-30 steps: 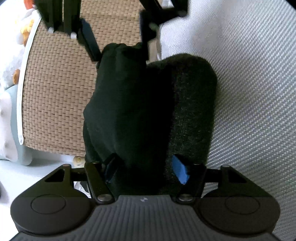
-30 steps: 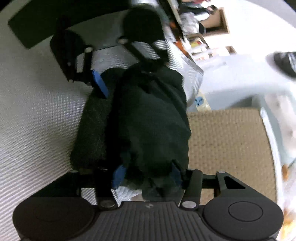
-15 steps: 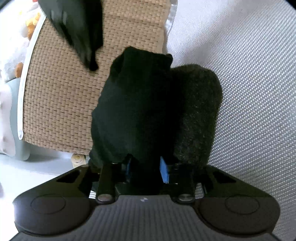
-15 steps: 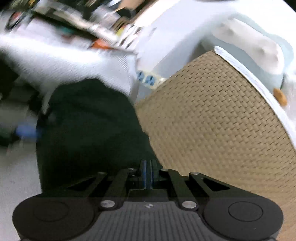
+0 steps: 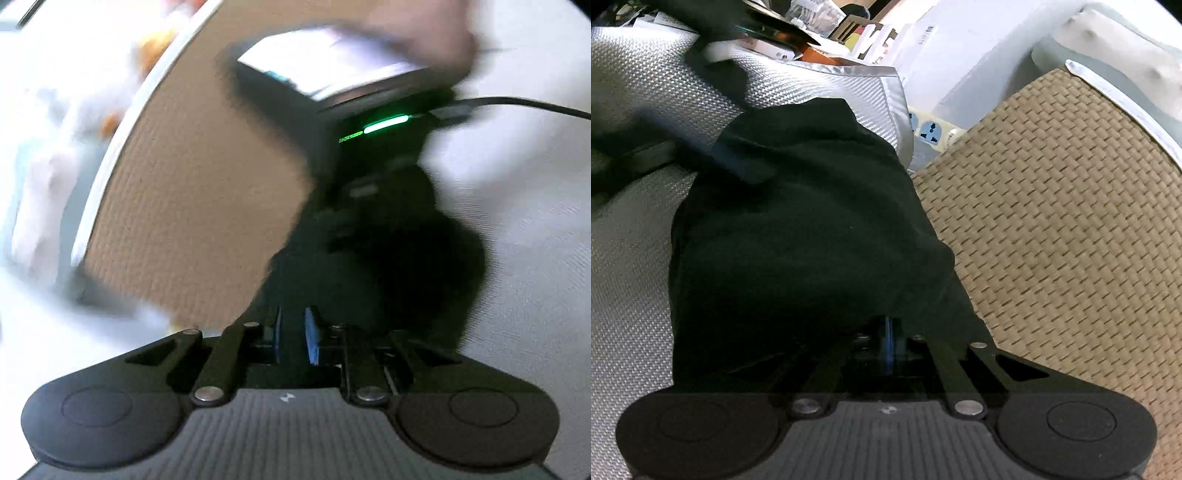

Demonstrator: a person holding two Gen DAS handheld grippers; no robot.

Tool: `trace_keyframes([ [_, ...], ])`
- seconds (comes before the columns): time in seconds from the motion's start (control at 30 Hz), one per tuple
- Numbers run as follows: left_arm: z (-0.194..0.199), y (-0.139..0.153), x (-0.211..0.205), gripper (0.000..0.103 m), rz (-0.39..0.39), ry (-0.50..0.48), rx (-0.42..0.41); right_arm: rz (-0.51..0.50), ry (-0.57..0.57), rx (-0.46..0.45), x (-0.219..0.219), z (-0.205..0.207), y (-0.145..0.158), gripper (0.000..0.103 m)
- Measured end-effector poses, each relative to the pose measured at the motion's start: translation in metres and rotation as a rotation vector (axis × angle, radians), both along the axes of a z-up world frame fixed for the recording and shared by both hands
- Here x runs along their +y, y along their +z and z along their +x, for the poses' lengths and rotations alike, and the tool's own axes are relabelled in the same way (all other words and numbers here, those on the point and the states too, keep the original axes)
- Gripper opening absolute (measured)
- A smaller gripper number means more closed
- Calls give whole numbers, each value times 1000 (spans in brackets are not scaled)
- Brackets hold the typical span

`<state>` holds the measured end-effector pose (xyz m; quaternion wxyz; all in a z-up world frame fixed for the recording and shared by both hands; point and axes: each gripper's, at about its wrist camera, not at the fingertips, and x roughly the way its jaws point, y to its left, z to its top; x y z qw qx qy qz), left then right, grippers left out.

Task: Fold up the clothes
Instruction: 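Lower the stacked bundles onto the mat and press them flat with both tools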

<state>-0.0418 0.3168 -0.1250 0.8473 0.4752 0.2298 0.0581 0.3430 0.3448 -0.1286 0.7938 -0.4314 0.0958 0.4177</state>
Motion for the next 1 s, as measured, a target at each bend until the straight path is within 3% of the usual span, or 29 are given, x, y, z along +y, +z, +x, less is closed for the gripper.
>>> trace_keyframes([
  [0.1,23,4,20,17,-200,151,23,25,-16,23,0,2,-1,3],
  [0.2,22,-5,22,11,-285,205,27,56,-39,57,1,5,-1,3],
  [0.27,91,3,29,9,-366,246,46,76,-50,83,-1,7,-2,3],
  [0.37,131,2,41,9,-462,271,58,116,-60,129,-4,12,-1,3],
  [0.57,267,41,87,8,-497,283,59,119,-67,126,-2,10,2,3],
  [0.63,313,48,105,8,-506,292,54,184,-111,124,-6,12,8,5],
  [0.7,329,44,111,7,-516,301,43,278,-170,194,-11,20,14,5],
  [0.87,357,40,128,7,-540,311,26,404,-281,374,-14,46,9,7],
  [1.0,360,40,129,7,-553,312,27,456,-296,435,-20,50,-8,8],
])
